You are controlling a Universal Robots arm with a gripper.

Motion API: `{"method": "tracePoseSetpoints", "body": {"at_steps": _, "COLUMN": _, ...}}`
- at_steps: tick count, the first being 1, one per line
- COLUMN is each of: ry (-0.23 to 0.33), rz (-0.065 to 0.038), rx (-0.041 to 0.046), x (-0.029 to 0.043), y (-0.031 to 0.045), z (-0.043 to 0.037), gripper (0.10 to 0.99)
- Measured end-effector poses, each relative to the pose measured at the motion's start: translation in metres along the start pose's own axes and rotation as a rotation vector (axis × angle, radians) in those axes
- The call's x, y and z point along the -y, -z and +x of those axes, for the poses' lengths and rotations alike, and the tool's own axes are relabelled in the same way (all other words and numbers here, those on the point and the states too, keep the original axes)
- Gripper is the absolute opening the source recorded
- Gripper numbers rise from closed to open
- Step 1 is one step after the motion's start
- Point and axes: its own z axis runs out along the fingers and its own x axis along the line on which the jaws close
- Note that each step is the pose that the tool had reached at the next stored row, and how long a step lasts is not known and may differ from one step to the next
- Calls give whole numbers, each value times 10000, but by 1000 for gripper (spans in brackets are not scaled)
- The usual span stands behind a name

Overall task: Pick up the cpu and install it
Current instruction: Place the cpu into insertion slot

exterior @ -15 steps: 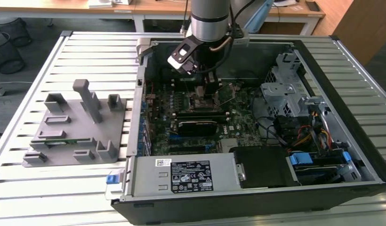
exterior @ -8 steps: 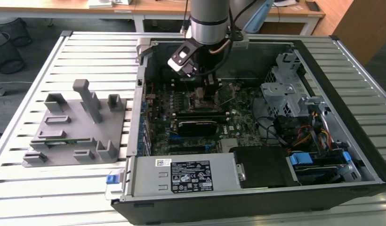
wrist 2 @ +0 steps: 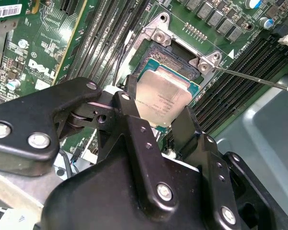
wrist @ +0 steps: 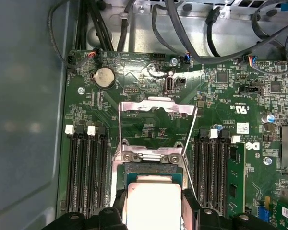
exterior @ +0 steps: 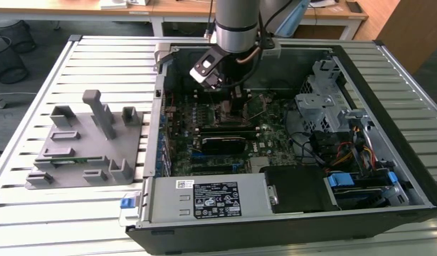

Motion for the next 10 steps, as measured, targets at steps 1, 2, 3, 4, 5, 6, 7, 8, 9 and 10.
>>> {"method": "tracePoseSetpoints", "body": {"at_steps": 1, "ry": -5, "rz": 0, "rx": 1, "x": 1, "y": -7, "z": 0, "gripper": 537}}
{"method": "tracePoseSetpoints", "body": {"at_steps": 2, "ry": -5, "rz": 0, "rx": 1, "x": 1, "y": -16, "z": 0, "gripper": 537}}
{"method": "tracePoseSetpoints", "body": {"at_steps": 3, "ry": -5, "rz": 1, "rx": 1, "x": 2, "y": -26, "z": 0, "gripper": 537}}
{"method": "tracePoseSetpoints", "body": {"at_steps": 4, "ry": -6, "rz": 1, "rx": 1, "x": 3, "y": -36, "z": 0, "gripper": 537}}
{"method": "tracePoseSetpoints", "body": {"at_steps": 5, "ry": -6, "rz": 0, "rx": 1, "x": 3, "y": -46, "z": 1, "gripper": 537}}
{"method": "tracePoseSetpoints", "body": {"at_steps": 6, "ry": -6, "rz": 0, "rx": 1, "x": 4, "y": -56, "z": 1, "gripper": 537}}
{"method": "tracePoseSetpoints", "body": {"at_steps": 7, "ry": -6, "rz": 0, "rx": 1, "x": 4, "y": -65, "z": 1, "gripper": 537}}
{"method": "tracePoseSetpoints", "body": {"at_steps": 8, "ry": -6, "rz": 0, "rx": 1, "x": 5, "y": -74, "z": 1, "gripper": 537}}
{"method": "tracePoseSetpoints", "body": {"at_steps": 9, "ry": -6, "rz": 0, "rx": 0, "x": 6, "y": -84, "z": 2, "gripper": 537}}
{"method": "tracePoseSetpoints", "body": {"at_steps": 10, "ry": -11, "rz": 0, "rx": 0, "x": 6, "y": -92, "z": 2, "gripper": 537}}
